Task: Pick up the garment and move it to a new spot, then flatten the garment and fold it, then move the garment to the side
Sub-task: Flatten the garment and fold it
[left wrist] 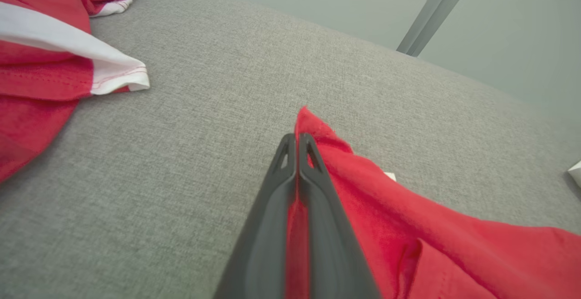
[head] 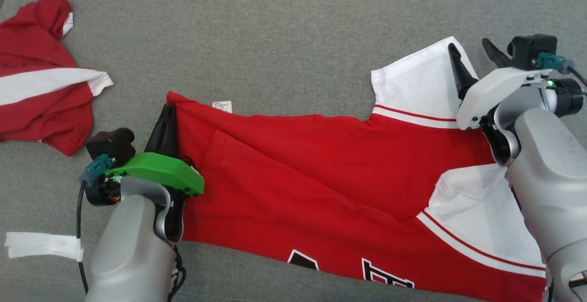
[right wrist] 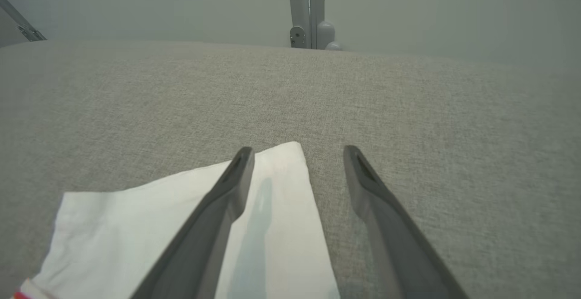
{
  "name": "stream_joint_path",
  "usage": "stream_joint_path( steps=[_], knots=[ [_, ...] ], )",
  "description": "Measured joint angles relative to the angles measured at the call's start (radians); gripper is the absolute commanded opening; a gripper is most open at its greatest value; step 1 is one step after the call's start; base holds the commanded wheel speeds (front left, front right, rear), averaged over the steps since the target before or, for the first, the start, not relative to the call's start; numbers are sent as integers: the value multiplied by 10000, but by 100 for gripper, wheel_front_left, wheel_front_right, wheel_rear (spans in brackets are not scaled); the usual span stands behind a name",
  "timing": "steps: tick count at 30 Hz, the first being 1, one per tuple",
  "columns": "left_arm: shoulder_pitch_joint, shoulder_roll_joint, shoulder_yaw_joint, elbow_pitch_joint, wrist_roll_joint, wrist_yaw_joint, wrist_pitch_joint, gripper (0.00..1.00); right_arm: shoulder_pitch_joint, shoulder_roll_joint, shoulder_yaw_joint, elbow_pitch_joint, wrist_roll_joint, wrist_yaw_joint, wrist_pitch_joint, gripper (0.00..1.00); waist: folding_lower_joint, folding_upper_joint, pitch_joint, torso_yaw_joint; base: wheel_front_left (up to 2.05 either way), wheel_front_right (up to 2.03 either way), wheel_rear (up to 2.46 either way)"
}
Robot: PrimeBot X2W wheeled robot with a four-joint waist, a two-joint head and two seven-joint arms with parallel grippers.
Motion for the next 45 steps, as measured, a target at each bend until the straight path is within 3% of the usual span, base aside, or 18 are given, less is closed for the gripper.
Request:
stream_joint_path(
  steps=[4, 5, 6, 8, 9, 17, 28, 45],
  knots=[
    [-194, -6, -353, -61, -182, 136, -2, 0, -589, -50, 69, 805, -171, -2, 349, 100, 0, 0, 314, 296, 0, 0, 0],
    [-213, -10, -414, -88, -224, 150, 0, 0, -677, -36, 151, 963, -184, 0, 460, 92, 0, 0, 379, 352, 0, 0, 0],
    [-231, -8, -454, -104, -242, 194, 0, 0, -764, -23, 261, 1081, -205, 0, 514, 69, 0, 0, 440, 402, 0, 0, 0],
    [-242, -6, -508, -123, -278, 236, 0, 0, -947, -19, 437, 1195, -167, -2, 535, 4, 0, 0, 538, 466, 0, 0, 0],
    [-242, -8, -539, -121, -284, 259, 0, 0, -1015, -25, 508, 1243, -125, 0, 531, 0, 0, 0, 576, 479, 0, 0, 0],
    [-500, -8, -566, -29, -88, 305, 0, 0, -1501, -481, 309, 1935, -541, 8, -658, 0, 0, 0, 623, 308, 0, 0, 0],
    [-626, -12, -138, 199, 560, 82, -2, 0, -1577, -121, -445, 2073, -782, 8, -1584, 0, 0, 0, 83, -31, 0, 0, 0],
    [1837, 322, 581, -688, 1227, -192, -2, 0, 3263, -4, -176, -2786, 1139, 6, -1622, 0, 0, 0, -1767, -1171, 0, 0, 0]
  ],
)
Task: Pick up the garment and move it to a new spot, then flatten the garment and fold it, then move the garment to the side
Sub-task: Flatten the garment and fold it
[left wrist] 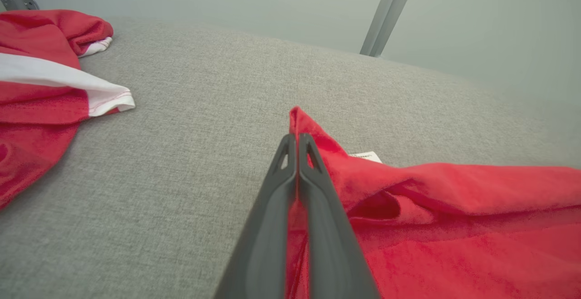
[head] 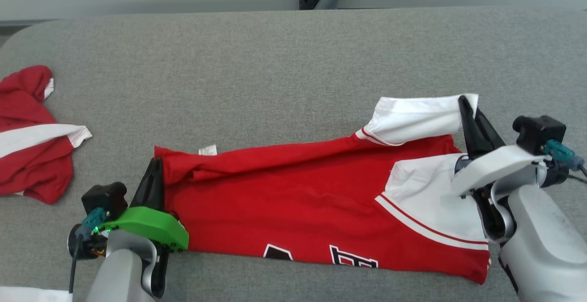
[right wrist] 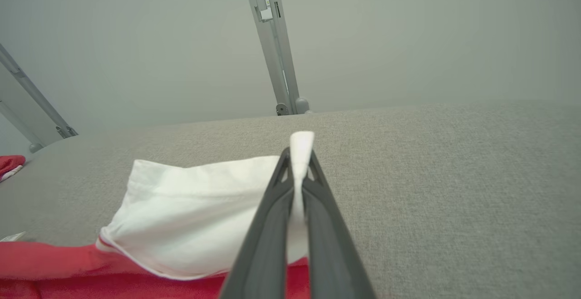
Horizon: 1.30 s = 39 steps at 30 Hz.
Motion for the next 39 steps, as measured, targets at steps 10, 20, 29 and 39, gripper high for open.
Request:
stream_joint_path(
  steps=[10, 20, 29, 39],
  knots=[
    [1264, 79, 167, -253, 36, 0, 0, 0, 2026, 472, 159, -581, 476, -2, 0, 0, 0, 0, -578, -526, 0, 0, 0],
    [2141, -10, 794, -780, 46, -2, 0, 0, 2931, 880, -180, -355, 491, -4, 0, 0, 0, 0, -932, -705, 0, 0, 0],
    [2618, -148, 1016, -1283, 54, -13, 0, 0, 3286, 1049, -681, -616, 474, -4, 0, 0, 0, 0, -1063, -667, 0, 0, 0],
    [3010, -276, 1747, -980, 255, 8, 2, 100, 3717, 1118, -723, -579, 339, -4, 0, 100, 0, 0, -1072, -805, 0, 0, 0]
  ],
)
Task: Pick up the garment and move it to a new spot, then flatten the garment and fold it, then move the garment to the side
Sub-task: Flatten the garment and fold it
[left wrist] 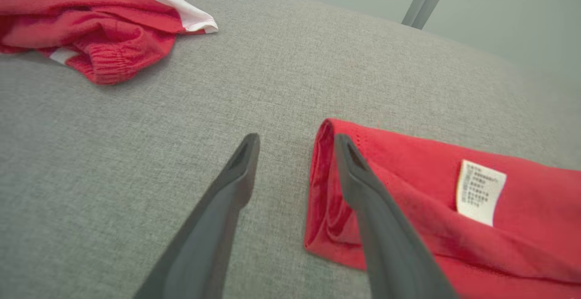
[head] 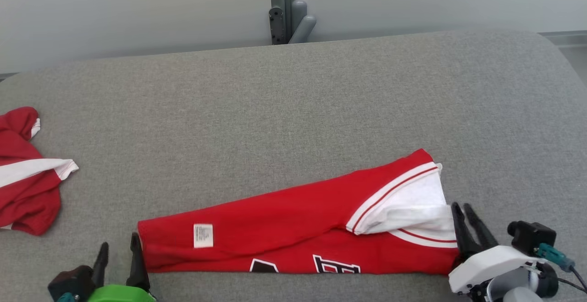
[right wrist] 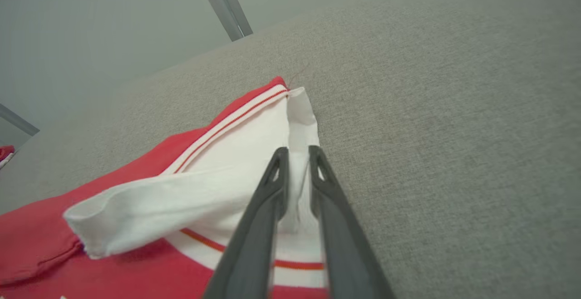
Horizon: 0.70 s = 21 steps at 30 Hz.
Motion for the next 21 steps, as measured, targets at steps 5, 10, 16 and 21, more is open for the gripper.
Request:
stream_joint_path(
  steps=[5, 10, 16, 21],
  knots=[
    [286, -17, 616, -871, 593, 454, -2, 100, 105, 17, -1020, -380, -560, -2, 0, 100, 0, 0, 2, 45, 0, 0, 0],
    [658, -27, 535, -1143, 539, 667, -2, 100, 284, 288, -1595, -909, -1231, -2, 0, 100, 0, 0, -112, 171, 0, 0, 0],
    [757, -38, 169, -1231, 405, 892, -2, 100, 317, 497, -1453, -531, -1576, -2, -2, 100, 0, 0, -268, 371, 0, 0, 0],
    [785, -42, -163, -1327, 322, 978, -2, 100, 86, 439, -1373, 752, -1835, -2, 0, 100, 0, 0, -275, 573, 0, 0, 0]
  ],
)
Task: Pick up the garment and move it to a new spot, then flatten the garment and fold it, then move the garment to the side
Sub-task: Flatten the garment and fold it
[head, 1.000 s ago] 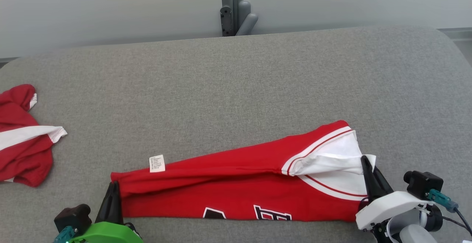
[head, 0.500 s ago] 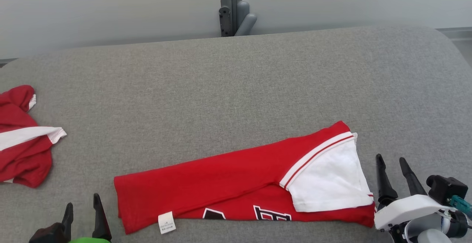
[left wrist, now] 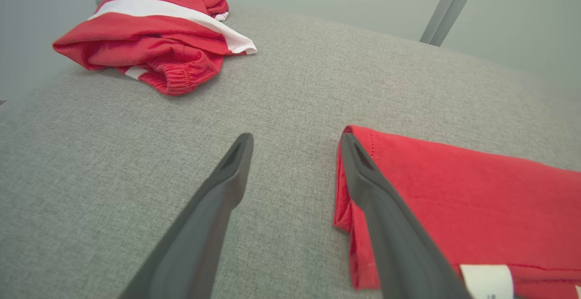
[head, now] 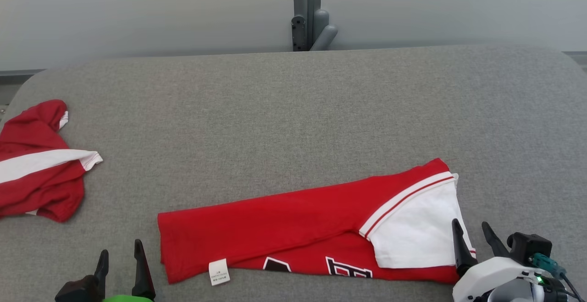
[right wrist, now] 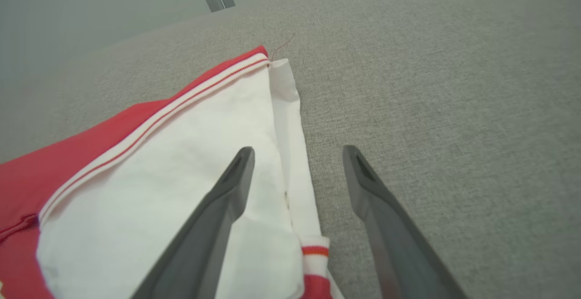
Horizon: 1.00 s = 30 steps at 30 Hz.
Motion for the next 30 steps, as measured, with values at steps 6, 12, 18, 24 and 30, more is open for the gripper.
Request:
stream_joint_path(
  steps=[6, 12, 18, 24, 30],
  knots=[
    [-1, -2, -113, -10, -15, -6, 0, 100, -790, 29, 38, 1396, -134, 0, 0, 100, 0, 0, 166, 233, 0, 0, 0],
    [-4, 0, -113, -29, 13, -19, 0, 100, -1477, 44, 702, 2667, 506, -12, -4, 100, 0, 0, 357, 448, 0, 0, 0],
    [-16, 0, -155, -36, 13, -35, 0, 100, -1705, 40, 2088, 2650, 1735, -58, -10, 100, 0, 0, 446, 509, 0, 0, 0],
    [-27, 0, -305, -35, -15, -4, 0, 100, -1875, -257, 3024, 2725, 2506, -56, -33, 71, 0, 0, 499, 530, 0, 0, 0],
    [-34, 0, -339, -8, -92, -2, 0, 100, -2075, -458, 3277, 3055, 2834, 15, -44, 0, 0, 0, 526, 560, 0, 0, 0]
  ],
)
